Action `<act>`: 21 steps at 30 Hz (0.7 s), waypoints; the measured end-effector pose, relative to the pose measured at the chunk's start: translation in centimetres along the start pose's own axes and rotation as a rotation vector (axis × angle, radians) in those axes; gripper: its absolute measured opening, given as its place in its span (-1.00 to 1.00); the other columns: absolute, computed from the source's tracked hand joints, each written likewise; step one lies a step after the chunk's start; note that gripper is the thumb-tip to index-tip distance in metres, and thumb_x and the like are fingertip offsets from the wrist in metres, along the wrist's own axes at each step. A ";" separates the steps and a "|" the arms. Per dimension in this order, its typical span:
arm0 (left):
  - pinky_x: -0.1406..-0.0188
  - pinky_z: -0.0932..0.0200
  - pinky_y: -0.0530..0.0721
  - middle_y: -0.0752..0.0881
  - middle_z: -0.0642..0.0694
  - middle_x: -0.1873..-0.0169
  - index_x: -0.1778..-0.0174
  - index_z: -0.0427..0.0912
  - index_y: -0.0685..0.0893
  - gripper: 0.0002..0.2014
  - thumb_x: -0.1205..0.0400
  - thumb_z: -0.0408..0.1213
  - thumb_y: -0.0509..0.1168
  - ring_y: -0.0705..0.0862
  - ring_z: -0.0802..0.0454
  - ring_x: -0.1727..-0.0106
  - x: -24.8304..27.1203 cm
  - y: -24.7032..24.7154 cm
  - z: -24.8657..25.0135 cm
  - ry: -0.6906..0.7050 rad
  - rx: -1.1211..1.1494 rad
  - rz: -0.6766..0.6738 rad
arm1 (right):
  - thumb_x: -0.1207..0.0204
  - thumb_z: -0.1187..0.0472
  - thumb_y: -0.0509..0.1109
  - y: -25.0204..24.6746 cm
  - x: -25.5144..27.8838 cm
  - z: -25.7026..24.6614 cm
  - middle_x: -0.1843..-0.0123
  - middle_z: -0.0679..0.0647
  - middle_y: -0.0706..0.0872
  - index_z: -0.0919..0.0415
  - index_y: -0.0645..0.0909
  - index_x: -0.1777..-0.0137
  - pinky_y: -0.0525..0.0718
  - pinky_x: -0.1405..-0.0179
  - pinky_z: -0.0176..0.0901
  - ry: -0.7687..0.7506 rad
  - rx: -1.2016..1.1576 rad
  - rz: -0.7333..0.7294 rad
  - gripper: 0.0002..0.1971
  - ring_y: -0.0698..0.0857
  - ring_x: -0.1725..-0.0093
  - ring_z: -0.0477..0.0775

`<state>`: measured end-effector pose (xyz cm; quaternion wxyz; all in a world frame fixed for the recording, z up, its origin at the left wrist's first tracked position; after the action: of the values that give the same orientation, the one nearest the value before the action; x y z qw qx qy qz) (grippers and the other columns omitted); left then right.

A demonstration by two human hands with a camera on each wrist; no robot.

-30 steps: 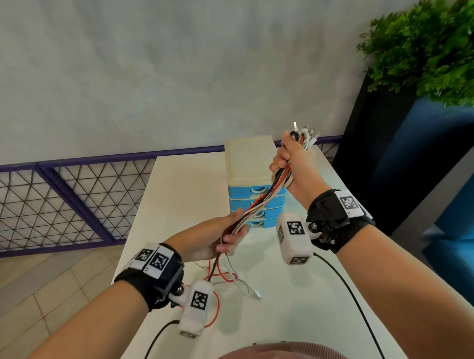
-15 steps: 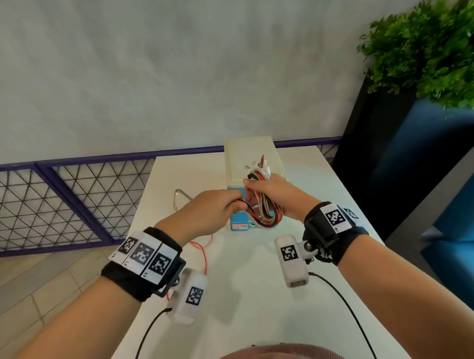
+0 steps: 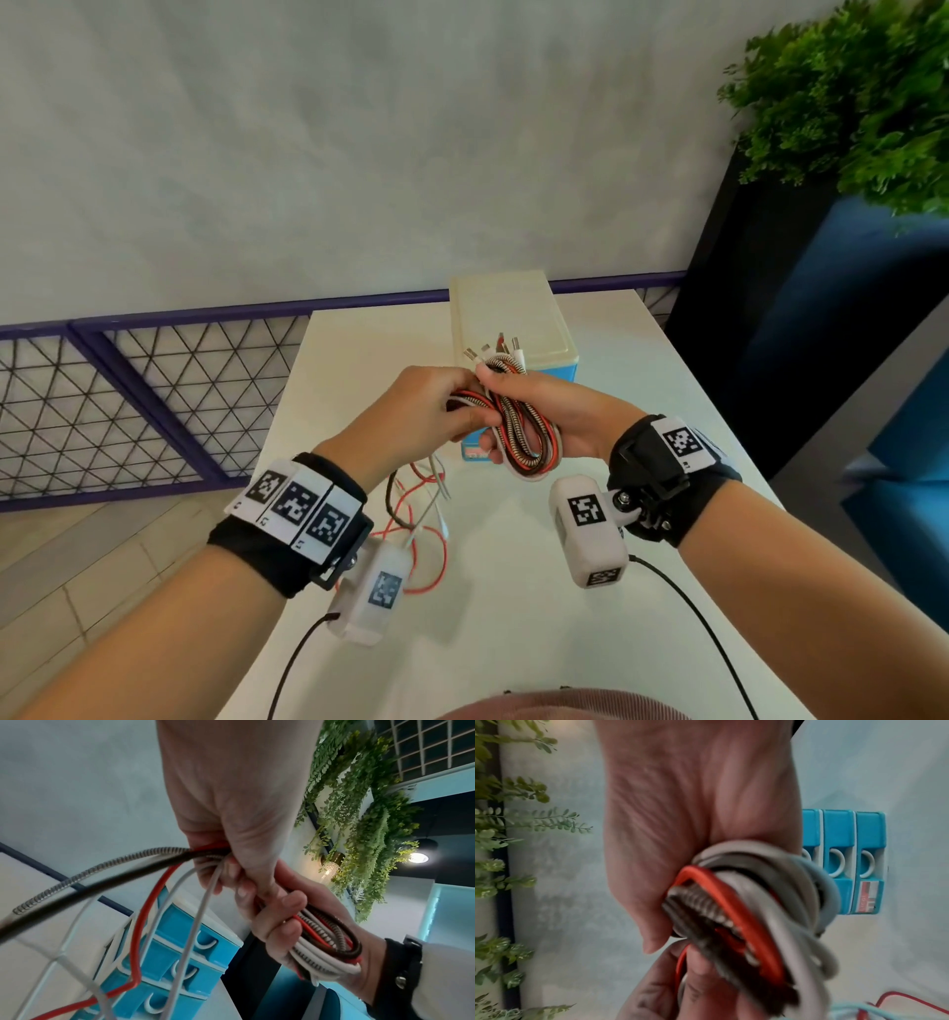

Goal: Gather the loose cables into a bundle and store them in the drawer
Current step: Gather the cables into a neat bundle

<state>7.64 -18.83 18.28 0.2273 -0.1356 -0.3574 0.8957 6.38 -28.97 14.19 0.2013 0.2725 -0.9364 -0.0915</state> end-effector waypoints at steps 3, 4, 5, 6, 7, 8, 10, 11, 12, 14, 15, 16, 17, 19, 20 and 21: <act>0.38 0.17 0.61 0.73 -0.13 0.38 -0.06 -0.09 0.31 -0.38 -0.32 -0.13 0.61 0.64 0.11 0.46 -0.1 -0.8 -0.7 -0.104 -0.007 0.099 | -0.63 -0.05 0.21 0.6 0.0 0.3 0.13 0.27 0.80 0.27 0.58 -0.14 0.73 0.32 -0.17 0.002 -0.019 -0.047 -0.63 0.66 0.42 -0.04; 0.38 0.14 0.61 0.73 -0.15 0.37 -0.06 -0.06 0.26 -0.32 -0.28 -0.10 0.63 0.63 0.08 0.46 -0.2 -1.0 -0.7 -0.122 -0.038 0.098 | -0.66 -0.02 0.20 0.7 -0.2 0.6 0.20 0.24 0.79 0.30 0.55 -0.06 0.72 0.36 -0.19 -0.004 -0.033 -0.051 -0.66 0.62 0.46 -0.06; 0.40 0.15 0.60 0.74 -0.15 0.36 -0.05 -0.04 0.24 -0.29 -0.26 -0.07 0.64 0.62 0.08 0.47 -0.3 -0.9 -0.8 -0.139 -0.059 0.082 | -0.68 0.01 0.19 0.9 -0.2 0.8 0.28 0.18 0.75 0.31 0.52 0.08 0.69 0.39 -0.20 -0.012 -0.038 -0.052 -0.67 0.58 0.48 -0.08; 0.44 0.18 0.58 0.73 -0.13 0.36 -0.06 -0.04 0.25 -0.29 -0.26 -0.05 0.64 0.61 0.08 0.48 -0.4 -0.9 -1.0 -0.164 -0.061 0.062 | -0.70 0.03 0.19 1.0 -0.4 0.9 0.34 0.15 0.69 0.28 0.47 0.22 0.67 0.42 -0.21 -0.017 -0.032 -0.053 -0.65 0.55 0.51 -0.09; 0.47 0.23 0.55 0.73 -0.09 0.35 -0.07 -0.06 0.26 -0.30 -0.27 -0.04 0.63 0.60 0.09 0.49 -0.4 -0.8 -1.4 -0.199 -0.043 0.040 | -0.70 0.05 0.20 1.1 -0.4 1.0 0.37 0.13 0.62 0.25 0.43 0.32 0.65 0.44 -0.22 -0.020 -0.019 -0.056 -0.61 0.53 0.53 -0.09; 0.48 0.24 0.55 0.72 -0.06 0.35 -0.08 -0.07 0.28 -0.33 -0.30 -0.06 0.62 0.60 0.09 0.49 -0.4 -0.6 -2.0 -0.238 0.001 0.015 | -0.71 0.07 0.20 1.2 -0.4 1.0 0.38 0.10 0.57 0.22 0.42 0.35 0.63 0.46 -0.22 -0.020 -0.014 -0.060 -0.61 0.52 0.54 -0.09; 0.41 0.18 0.58 0.71 -0.03 0.38 -0.10 -0.11 0.27 -0.42 -0.41 -0.14 0.55 0.57 0.06 0.49 -0.3 -0.2 -2.9 -0.254 0.192 -0.041 | -0.72 0.11 0.20 1.0 -0.1 0.7 0.42 0.05 0.52 0.21 0.49 0.27 0.60 0.48 -0.23 -0.033 -0.030 -0.042 -0.68 0.50 0.55 -0.10; 0.34 0.13 0.58 0.71 -0.03 0.40 -0.11 -0.12 0.25 -0.48 -0.49 -0.19 0.49 0.56 0.05 0.48 -0.2 -0.1 -3.2 -0.235 0.309 -0.054 | -0.72 0.14 0.19 0.6 0.0 0.3 0.43 0.04 0.50 0.22 0.56 0.14 0.60 0.50 -0.23 -0.054 -0.050 -0.012 -0.76 0.49 0.56 -0.09; 0.26 0.08 0.57 0.70 -0.04 0.41 -0.12 -0.13 0.24 -0.55 -0.55 -0.24 0.43 0.56 0.05 0.47 -0.1 -0.1 -3.6 -0.219 0.424 -0.053 | -0.72 0.18 0.19 0.1 0.2 -0.1 0.44 0.04 0.47 0.23 0.60 -0.02 0.60 0.52 -0.22 -0.081 -0.072 0.019 -0.81 0.48 0.56 -0.09; 0.19 0.04 0.56 0.68 -0.07 0.43 -0.16 -0.16 0.25 -0.65 -0.62 -0.29 0.32 0.57 0.04 0.47 0.2 0.1 -4.3 -0.244 0.648 -0.059 | -0.72 0.23 0.18 -0.7 0.2 -0.7 0.44 0.04 0.44 0.23 0.56 -0.25 0.60 0.52 -0.20 -0.121 -0.084 0.068 -0.80 0.46 0.57 -0.07; 0.22 0.07 0.59 0.64 -0.07 0.46 -0.18 -0.19 0.30 -0.69 -0.65 -0.28 0.28 0.57 0.04 0.48 0.5 0.5 -4.6 -0.286 0.742 -0.095 | -0.72 0.25 0.18 -1.1 0.2 -0.9 0.45 0.04 0.44 0.23 0.54 -0.28 0.59 0.52 -0.20 -0.137 -0.077 0.084 -0.79 0.46 0.57 -0.07; 0.27 0.12 0.62 0.60 -0.06 0.49 -0.18 -0.23 0.37 -0.74 -0.67 -0.23 0.24 0.57 0.04 0.48 0.7 1.1 -4.5 -0.329 0.807 -0.162 | -0.72 0.26 0.18 -1.5 0.2 -1.0 0.45 0.04 0.43 0.22 0.53 -0.28 0.58 0.52 -0.19 -0.153 -0.070 0.101 -0.80 0.45 0.57 -0.06; 0.30 0.17 0.65 0.56 -0.04 0.53 -0.13 -0.28 0.44 -0.76 -0.70 -0.17 0.18 0.56 0.05 0.49 1.1 1.6 -4.3 -0.361 0.832 -0.238 | -0.72 0.27 0.18 -1.8 0.3 -1.2 0.46 0.04 0.43 0.22 0.53 -0.27 0.58 0.52 -0.19 -0.171 -0.065 0.119 -0.81 0.45 0.57 -0.06; 0.27 0.21 0.67 0.46 0.00 0.58 0.03 -0.26 0.53 -0.70 -0.74 -0.09 0.06 0.52 0.07 0.52 1.6 2.2 -4.1 -0.390 0.815 -0.329 | -0.72 0.28 0.19 -2.4 0.3 -1.5 0.46 0.04 0.44 0.23 0.54 -0.25 0.60 0.52 -0.18 -0.202 -0.060 0.145 -0.82 0.45 0.58 -0.06; 0.22 0.21 0.68 0.42 0.01 0.58 0.11 -0.23 0.53 -0.69 -0.75 -0.08 0.03 0.49 0.09 0.54 1.6 2.1 -4.0 -0.376 0.796 -0.328 | -0.72 0.28 0.20 -2.6 0.4 -1.6 0.46 0.04 0.45 0.24 0.54 -0.25 0.61 0.51 -0.17 -0.216 -0.055 0.153 -0.82 0.46 0.58 -0.06; 0.16 0.20 0.67 0.38 0.02 0.57 0.15 -0.21 0.52 -0.69 -0.75 -0.09 0.02 0.45 0.11 0.54 1.4 2.0 -3.8 -0.348 0.778 -0.310 | -0.72 0.29 0.20 -2.8 0.4 -1.6 0.46 0.05 0.45 0.25 0.54 -0.23 0.62 0.51 -0.16 -0.229 -0.049 0.164 -0.83 0.47 0.57 -0.06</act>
<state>7.31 -17.20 14.09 0.3294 0.1674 -0.0432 0.9282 8.04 -31.64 14.99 0.1067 0.1779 -0.9698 -0.1282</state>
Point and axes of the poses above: each hand's wrist, its own x-axis away from the middle knuckle, its own y-axis out of the palm, z = x × y, the point moved 7 cm from there along -x, towards the middle knuckle
